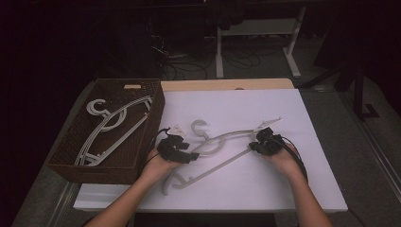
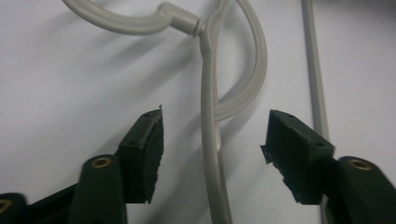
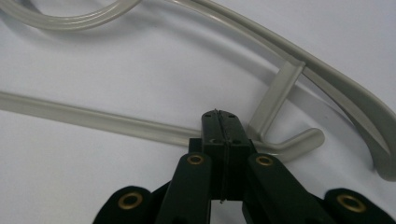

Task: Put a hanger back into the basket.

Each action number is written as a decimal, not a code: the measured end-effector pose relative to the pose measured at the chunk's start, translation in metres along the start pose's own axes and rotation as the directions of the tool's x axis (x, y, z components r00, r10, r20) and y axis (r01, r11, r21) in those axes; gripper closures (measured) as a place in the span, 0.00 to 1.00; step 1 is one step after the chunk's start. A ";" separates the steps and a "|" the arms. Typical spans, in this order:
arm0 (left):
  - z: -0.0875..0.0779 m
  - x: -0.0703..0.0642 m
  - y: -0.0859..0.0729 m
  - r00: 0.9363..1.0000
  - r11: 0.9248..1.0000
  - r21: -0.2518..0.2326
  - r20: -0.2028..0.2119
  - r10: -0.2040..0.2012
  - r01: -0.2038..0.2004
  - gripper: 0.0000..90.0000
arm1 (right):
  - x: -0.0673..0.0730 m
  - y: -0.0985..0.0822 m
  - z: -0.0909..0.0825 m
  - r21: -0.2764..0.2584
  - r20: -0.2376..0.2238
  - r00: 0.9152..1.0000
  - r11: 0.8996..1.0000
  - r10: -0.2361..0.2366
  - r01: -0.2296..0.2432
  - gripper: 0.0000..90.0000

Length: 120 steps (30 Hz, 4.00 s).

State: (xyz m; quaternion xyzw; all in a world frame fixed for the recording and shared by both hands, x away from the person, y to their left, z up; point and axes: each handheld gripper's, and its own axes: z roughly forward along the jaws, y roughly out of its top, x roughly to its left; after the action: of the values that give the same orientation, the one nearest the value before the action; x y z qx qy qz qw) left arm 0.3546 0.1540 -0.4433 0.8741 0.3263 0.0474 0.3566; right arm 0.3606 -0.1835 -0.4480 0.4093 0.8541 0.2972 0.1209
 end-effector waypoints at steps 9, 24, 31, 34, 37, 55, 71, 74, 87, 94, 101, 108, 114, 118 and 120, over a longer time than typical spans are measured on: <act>0.010 -0.001 0.003 0.998 0.997 0.059 -0.016 0.057 -0.056 0.62 | 0.000 0.000 0.000 0.002 -0.001 1.000 1.000 0.006 -0.006 0.99; 0.013 -0.007 0.009 0.992 0.989 0.110 -0.060 0.111 -0.104 0.88 | -0.001 0.000 0.000 0.000 -0.004 1.000 1.000 0.011 -0.011 0.99; 0.013 -0.009 0.010 0.992 0.994 0.091 -0.102 0.077 -0.068 0.90 | 0.001 -0.001 -0.003 -0.016 -0.037 0.999 1.000 0.007 -0.007 0.99; 0.012 -0.009 0.015 0.992 0.995 0.082 -0.111 0.068 -0.059 0.90 | 0.006 0.000 -0.012 -0.050 -0.068 0.998 0.999 0.003 -0.006 0.93; 0.003 -0.009 0.024 0.992 0.998 0.056 -0.118 0.049 -0.043 0.91 | 0.013 -0.004 -0.033 -0.124 -0.127 0.992 0.992 0.002 -0.018 0.82; -0.097 -0.013 0.089 0.983 0.994 -0.064 -0.165 0.079 -0.090 0.91 | 0.019 -0.031 -0.060 -0.225 -0.192 0.981 0.972 0.020 -0.064 0.49; -0.186 0.057 0.063 0.947 0.994 -0.067 -0.316 0.060 -0.086 0.91 | 0.021 -0.029 -0.055 -0.236 -0.138 0.990 0.970 0.026 -0.058 0.27; -0.199 0.075 0.050 0.935 0.996 -0.066 -0.354 0.031 -0.059 0.91 | 0.023 -0.027 -0.054 -0.237 -0.133 0.991 0.970 0.025 -0.056 0.27; -0.239 0.139 -0.009 0.877 0.994 -0.100 -0.472 -0.094 0.053 0.91 | 0.020 -0.027 -0.053 -0.223 -0.116 0.993 0.973 0.031 -0.057 0.26; -0.259 0.155 -0.032 0.860 0.991 -0.101 -0.496 -0.123 0.083 0.91 | 0.018 -0.028 -0.052 -0.219 -0.111 0.993 0.974 0.034 -0.058 0.26; -0.272 0.164 -0.050 0.848 0.987 -0.116 -0.508 -0.152 0.107 0.91 | 0.020 -0.027 -0.050 -0.210 -0.110 0.994 0.976 0.031 -0.053 0.26; -0.268 0.172 -0.051 0.844 0.991 -0.067 -0.519 -0.132 0.114 0.91 | 0.019 -0.027 -0.049 -0.206 -0.106 0.994 0.977 0.033 -0.054 0.26; -0.261 0.182 -0.055 0.846 0.988 -0.073 -0.510 -0.156 0.138 0.91 | 0.020 -0.028 -0.049 -0.203 -0.104 0.994 0.978 0.033 -0.054 0.26; -0.260 0.188 -0.058 0.850 0.986 -0.061 -0.500 -0.164 0.155 0.91 | 0.019 -0.028 -0.049 -0.202 -0.104 0.994 0.978 0.035 -0.055 0.26; -0.258 0.187 -0.058 0.855 0.987 -0.052 -0.494 -0.159 0.154 0.91 | 0.019 -0.028 -0.049 -0.202 -0.103 0.994 0.978 0.034 -0.054 0.26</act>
State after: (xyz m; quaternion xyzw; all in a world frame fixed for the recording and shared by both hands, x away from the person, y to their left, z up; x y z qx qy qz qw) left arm 0.3886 0.4512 -0.3178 0.8012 0.4766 0.2430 0.2682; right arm 0.3089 -0.2020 -0.4253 0.3983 0.8148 0.4057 0.1132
